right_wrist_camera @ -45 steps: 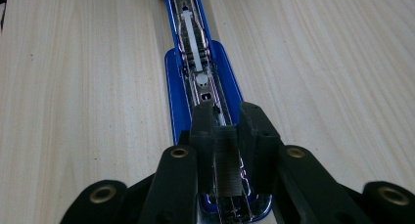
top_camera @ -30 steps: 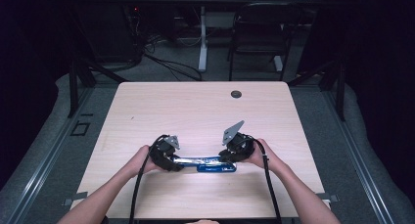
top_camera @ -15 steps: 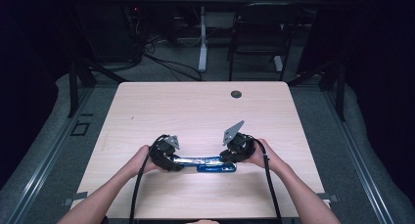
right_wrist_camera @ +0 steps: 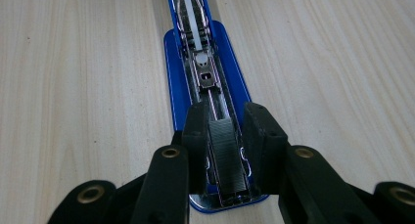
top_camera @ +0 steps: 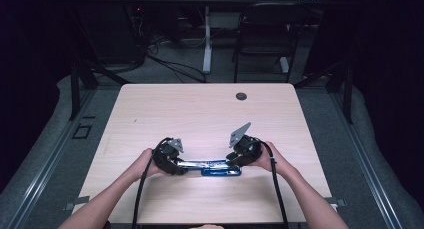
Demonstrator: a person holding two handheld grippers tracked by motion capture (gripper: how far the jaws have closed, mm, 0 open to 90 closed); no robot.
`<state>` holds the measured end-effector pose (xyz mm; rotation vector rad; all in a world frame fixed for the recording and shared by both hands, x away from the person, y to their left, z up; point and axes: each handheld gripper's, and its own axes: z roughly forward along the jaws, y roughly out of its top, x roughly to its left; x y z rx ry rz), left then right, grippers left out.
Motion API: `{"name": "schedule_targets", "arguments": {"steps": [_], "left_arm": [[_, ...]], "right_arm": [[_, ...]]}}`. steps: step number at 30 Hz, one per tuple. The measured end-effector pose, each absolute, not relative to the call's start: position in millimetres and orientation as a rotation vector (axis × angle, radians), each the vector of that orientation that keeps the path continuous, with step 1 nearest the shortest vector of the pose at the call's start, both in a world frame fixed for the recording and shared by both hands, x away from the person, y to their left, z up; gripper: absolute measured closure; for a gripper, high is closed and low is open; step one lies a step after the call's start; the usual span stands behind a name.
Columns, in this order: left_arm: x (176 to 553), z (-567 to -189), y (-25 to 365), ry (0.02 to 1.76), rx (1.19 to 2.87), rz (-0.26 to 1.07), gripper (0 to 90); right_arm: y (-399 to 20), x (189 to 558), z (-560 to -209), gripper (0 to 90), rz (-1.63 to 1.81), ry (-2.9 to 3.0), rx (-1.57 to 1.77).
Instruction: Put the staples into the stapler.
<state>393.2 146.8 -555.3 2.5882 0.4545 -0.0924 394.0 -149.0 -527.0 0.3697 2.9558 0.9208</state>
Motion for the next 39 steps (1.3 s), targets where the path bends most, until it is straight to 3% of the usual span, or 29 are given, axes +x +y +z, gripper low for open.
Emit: {"name": "schedule_targets", "arguments": {"steps": [12,24,34,37,39], "left_arm": [[393.2,-555.3,146.6,0.454,2.588,-0.094,60.8],[392.9,-554.8,146.6,0.453,2.587,-0.089,60.8],[392.5,-554.4,146.3,0.452,2.586,-0.083,60.7],[392.3,-554.0,146.3,0.45,2.586,-0.075,60.7],[392.1,-553.6,146.3,0.448,2.586,-0.074,60.8]], "right_arm": [[-151.4,395.9,-524.2,69.6,0.953,2.942,0.414],[-137.2,397.2,-528.2,61.0,0.903,2.881,0.593],[-138.5,400.5,-533.6,60.3,0.849,2.882,0.662],[-139.7,400.7,-532.4,57.7,0.851,2.869,0.669],[-141.4,401.0,-530.7,50.0,0.865,2.85,0.692]]}}
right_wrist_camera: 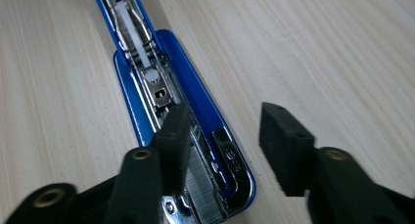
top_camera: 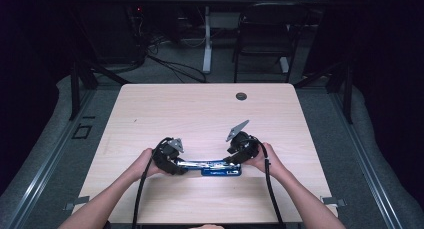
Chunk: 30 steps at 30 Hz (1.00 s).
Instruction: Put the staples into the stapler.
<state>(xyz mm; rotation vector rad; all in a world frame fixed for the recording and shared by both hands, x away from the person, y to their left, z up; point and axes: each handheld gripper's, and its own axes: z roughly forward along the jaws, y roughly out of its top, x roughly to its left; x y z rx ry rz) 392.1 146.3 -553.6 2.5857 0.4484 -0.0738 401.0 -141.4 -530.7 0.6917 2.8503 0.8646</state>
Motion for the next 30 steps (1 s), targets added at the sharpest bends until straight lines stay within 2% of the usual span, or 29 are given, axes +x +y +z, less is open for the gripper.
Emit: {"name": "schedule_targets", "arguments": {"steps": [9,19,30], "left_arm": [[391.5,-552.3,146.3,0.441,2.582,-0.064,60.8],[391.1,-551.3,146.2,0.439,2.584,-0.053,60.6],[391.1,-551.1,146.2,0.43,2.58,-0.05,60.7]], "right_arm": [[-165.4,401.6,-513.1,25.0,0.94,2.746,0.87],[-181.7,400.1,-508.4,17.9,0.903,2.676,0.991],[-188.0,399.5,-505.5,16.1,0.894,2.655,1.027]]}}
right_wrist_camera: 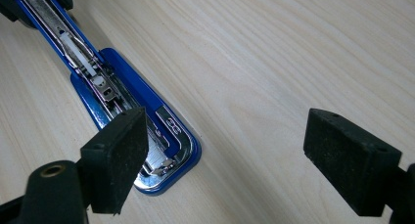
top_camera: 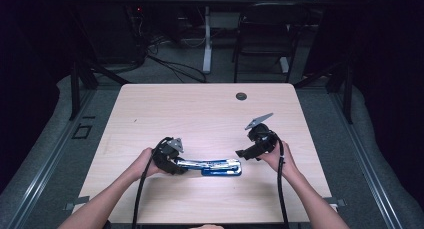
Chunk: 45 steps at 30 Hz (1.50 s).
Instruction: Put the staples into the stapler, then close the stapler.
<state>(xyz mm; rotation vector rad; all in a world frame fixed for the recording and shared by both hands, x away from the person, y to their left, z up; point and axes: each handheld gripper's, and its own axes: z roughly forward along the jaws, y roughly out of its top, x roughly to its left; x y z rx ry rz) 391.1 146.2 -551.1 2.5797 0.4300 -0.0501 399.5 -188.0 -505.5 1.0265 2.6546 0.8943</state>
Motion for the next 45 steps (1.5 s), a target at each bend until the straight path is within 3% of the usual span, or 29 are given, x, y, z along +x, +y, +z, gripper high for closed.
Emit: {"name": "schedule_targets", "arguments": {"steps": [26,45], "left_arm": [[389.9,-544.8,144.4,0.383,2.598,-0.015,61.4],[390.6,-541.1,141.3,0.376,2.605,-0.011,61.4]], "right_arm": [[-192.1,385.8,-495.9,16.2,0.922,2.607,1.074],[-186.2,377.4,-493.5,22.2,0.921,2.594,1.08]]}}
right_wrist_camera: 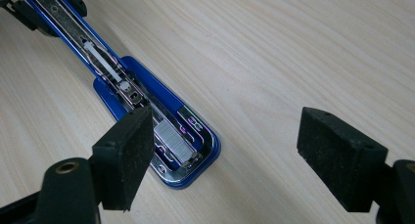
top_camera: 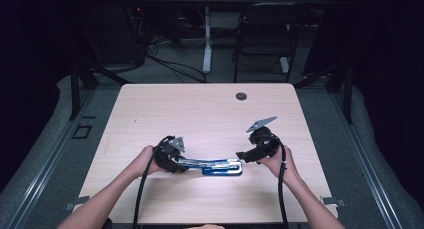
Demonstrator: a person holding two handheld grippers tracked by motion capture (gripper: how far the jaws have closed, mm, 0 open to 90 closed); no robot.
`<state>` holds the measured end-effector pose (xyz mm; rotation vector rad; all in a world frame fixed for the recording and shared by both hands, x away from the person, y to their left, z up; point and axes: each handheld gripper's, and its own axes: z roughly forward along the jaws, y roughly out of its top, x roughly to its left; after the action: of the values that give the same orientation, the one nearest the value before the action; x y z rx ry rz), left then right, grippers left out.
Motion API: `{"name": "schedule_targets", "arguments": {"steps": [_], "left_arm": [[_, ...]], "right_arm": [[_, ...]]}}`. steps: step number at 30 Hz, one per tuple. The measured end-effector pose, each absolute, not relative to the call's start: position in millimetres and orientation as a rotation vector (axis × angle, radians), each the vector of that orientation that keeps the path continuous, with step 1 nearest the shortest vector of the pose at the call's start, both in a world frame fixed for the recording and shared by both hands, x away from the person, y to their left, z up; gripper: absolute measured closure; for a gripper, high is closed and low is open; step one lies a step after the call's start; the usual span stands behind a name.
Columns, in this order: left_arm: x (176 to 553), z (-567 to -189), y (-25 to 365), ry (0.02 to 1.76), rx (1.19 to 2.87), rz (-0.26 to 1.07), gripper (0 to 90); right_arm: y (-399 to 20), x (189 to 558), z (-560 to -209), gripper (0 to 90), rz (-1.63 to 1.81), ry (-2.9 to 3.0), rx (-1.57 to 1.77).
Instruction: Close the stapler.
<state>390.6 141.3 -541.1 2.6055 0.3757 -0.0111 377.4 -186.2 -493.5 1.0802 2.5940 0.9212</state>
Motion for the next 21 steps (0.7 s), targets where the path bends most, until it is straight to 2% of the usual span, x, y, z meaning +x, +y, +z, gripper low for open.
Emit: {"name": "schedule_targets", "arguments": {"steps": [21], "left_arm": [[391.8,-534.3,138.9,0.388,2.617,-0.035,61.8]], "right_arm": [[-160.3,363.5,-491.0,28.8,0.932,2.57,1.045]]}}
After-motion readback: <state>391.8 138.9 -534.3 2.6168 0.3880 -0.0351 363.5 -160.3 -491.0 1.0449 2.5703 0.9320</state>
